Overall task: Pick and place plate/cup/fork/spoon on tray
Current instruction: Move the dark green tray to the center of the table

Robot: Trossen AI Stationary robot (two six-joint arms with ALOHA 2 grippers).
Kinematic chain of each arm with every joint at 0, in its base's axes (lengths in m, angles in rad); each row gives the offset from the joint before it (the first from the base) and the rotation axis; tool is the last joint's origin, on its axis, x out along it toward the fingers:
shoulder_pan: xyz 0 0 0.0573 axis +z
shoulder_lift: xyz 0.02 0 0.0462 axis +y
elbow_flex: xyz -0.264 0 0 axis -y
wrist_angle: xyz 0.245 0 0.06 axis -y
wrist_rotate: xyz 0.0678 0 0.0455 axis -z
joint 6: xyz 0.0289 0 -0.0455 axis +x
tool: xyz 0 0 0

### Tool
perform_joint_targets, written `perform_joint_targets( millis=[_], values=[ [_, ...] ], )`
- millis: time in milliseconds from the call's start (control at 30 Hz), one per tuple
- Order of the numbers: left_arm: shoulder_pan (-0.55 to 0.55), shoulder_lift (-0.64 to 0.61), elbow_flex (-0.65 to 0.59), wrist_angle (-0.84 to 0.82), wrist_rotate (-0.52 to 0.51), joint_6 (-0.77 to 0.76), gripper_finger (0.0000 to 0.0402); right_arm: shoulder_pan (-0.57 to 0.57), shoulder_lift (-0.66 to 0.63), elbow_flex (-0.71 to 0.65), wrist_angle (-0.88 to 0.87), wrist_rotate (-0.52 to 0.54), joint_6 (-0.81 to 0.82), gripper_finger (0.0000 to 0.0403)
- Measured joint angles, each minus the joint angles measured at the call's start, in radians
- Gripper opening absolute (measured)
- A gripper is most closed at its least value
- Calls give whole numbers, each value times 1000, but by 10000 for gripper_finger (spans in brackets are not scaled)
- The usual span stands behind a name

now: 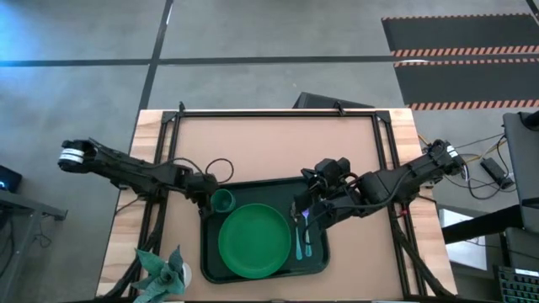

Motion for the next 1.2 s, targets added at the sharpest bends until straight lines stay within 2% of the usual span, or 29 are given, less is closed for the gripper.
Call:
perform_joint_targets(
  millis=[300, 633, 867, 1000, 1100, 1200],
  values=[
    [83, 103, 17, 110, -10, 102, 0, 0, 0, 0, -1, 0, 6, 8],
    [251, 106, 81, 142, -37, 243, 0, 0, 0, 0, -2, 0, -4, 8],
    [344, 105, 122, 142, 7, 294, 0, 0, 0, 0, -10, -10, -4, 8],
    [341, 87, 142, 121, 49, 294, 0, 0, 0, 0, -91, -78, 31, 8],
    [341, 55, 162, 32, 55, 298, 0, -7, 2, -13, -281, -166, 212, 8],
    [341, 6, 183, -64, 45, 323, 0, -10, 8, -75, -421, -318, 395, 8]
  ],
)
